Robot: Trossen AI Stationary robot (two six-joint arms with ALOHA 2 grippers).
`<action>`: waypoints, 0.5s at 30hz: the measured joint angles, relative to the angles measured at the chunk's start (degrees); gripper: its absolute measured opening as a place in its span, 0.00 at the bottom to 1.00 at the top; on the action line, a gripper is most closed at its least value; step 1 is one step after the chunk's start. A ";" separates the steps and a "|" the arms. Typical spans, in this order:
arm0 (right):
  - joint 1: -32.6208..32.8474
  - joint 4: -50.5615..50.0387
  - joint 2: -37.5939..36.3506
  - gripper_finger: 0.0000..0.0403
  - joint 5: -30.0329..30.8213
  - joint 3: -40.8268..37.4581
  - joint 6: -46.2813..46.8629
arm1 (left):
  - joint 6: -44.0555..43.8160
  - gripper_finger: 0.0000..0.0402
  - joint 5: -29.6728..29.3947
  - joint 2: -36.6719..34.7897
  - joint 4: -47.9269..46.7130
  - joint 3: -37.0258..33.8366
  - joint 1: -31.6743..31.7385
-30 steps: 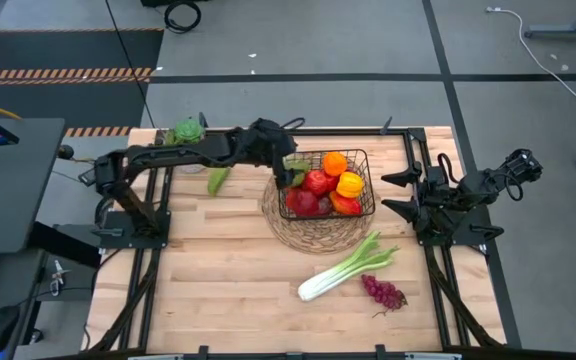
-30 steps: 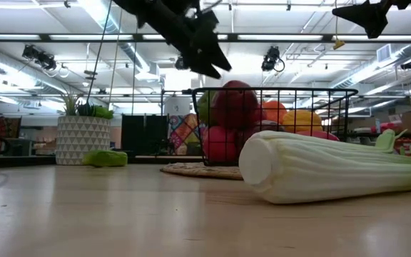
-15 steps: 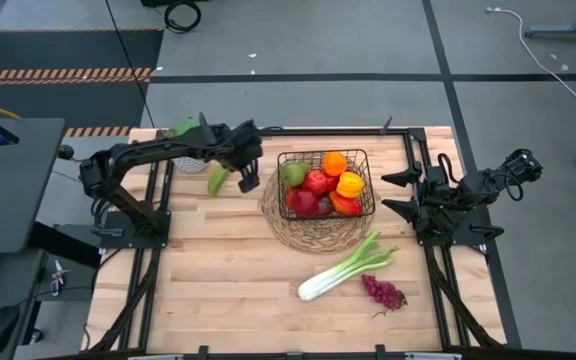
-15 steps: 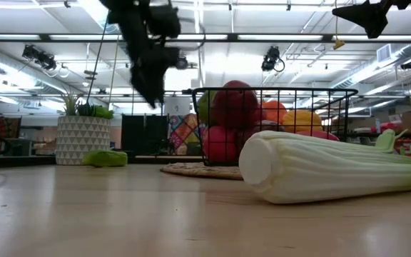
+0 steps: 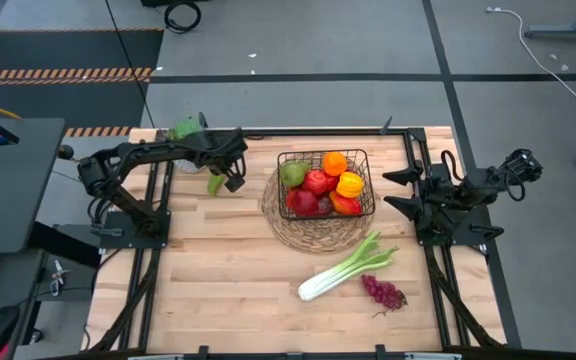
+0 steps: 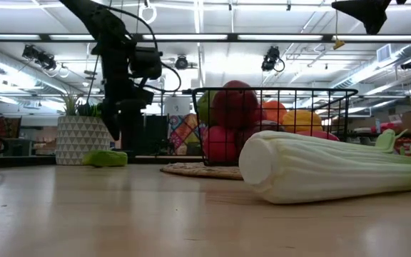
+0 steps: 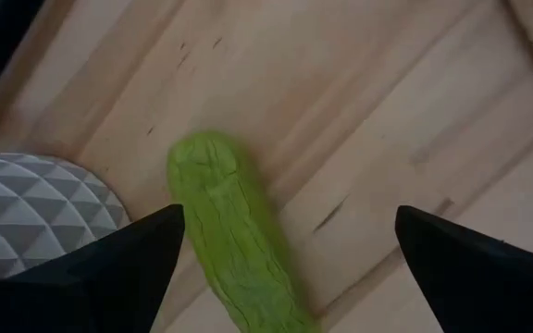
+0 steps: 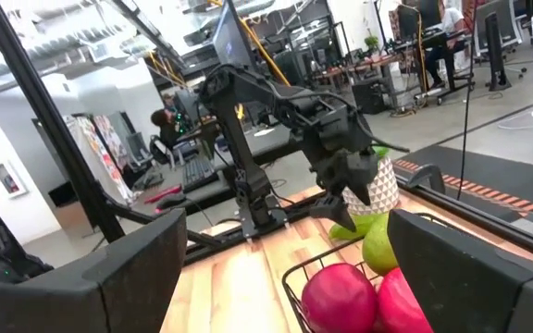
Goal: Build produce basket
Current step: Put the green cucumber into the black wire basket
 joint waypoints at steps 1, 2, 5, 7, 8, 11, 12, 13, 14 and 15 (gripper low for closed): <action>0.01 0.17 0.00 0.93 0.00 0.00 -0.02 | 0.17 1.00 -0.21 0.00 0.36 -0.35 0.00; -0.01 0.42 0.00 0.93 0.02 0.00 -0.01 | 0.11 1.00 -0.92 0.00 0.86 -0.59 -0.02; 0.01 1.36 0.00 0.93 0.02 0.00 -0.02 | -1.58 1.00 -5.29 0.08 1.74 -1.40 -0.03; 0.02 1.82 0.00 0.93 0.02 0.00 -0.02 | -1.85 1.00 -7.95 0.55 1.77 -1.45 0.00; -0.01 1.98 0.00 0.93 0.02 0.00 -0.02 | -1.84 1.00 -8.69 0.61 1.68 -1.45 0.00; -0.01 1.93 0.00 0.93 0.10 0.00 -0.02 | -2.72 1.00 -9.40 0.59 1.76 -1.45 -0.56; 0.00 1.96 0.00 0.93 0.23 0.00 -0.02 | -3.15 1.00 -9.40 0.59 1.59 -1.45 -0.81; -0.01 1.95 0.00 0.93 0.30 0.00 -0.02 | -3.39 1.00 -9.40 0.59 1.35 -1.45 -1.00; 0.00 1.95 0.00 0.93 0.30 0.00 -0.02 | -3.68 1.00 -9.32 0.61 0.92 -1.45 -1.21; 0.00 1.96 0.00 0.93 0.31 0.00 -0.02 | -4.16 1.00 -9.19 0.89 0.57 -1.45 -1.49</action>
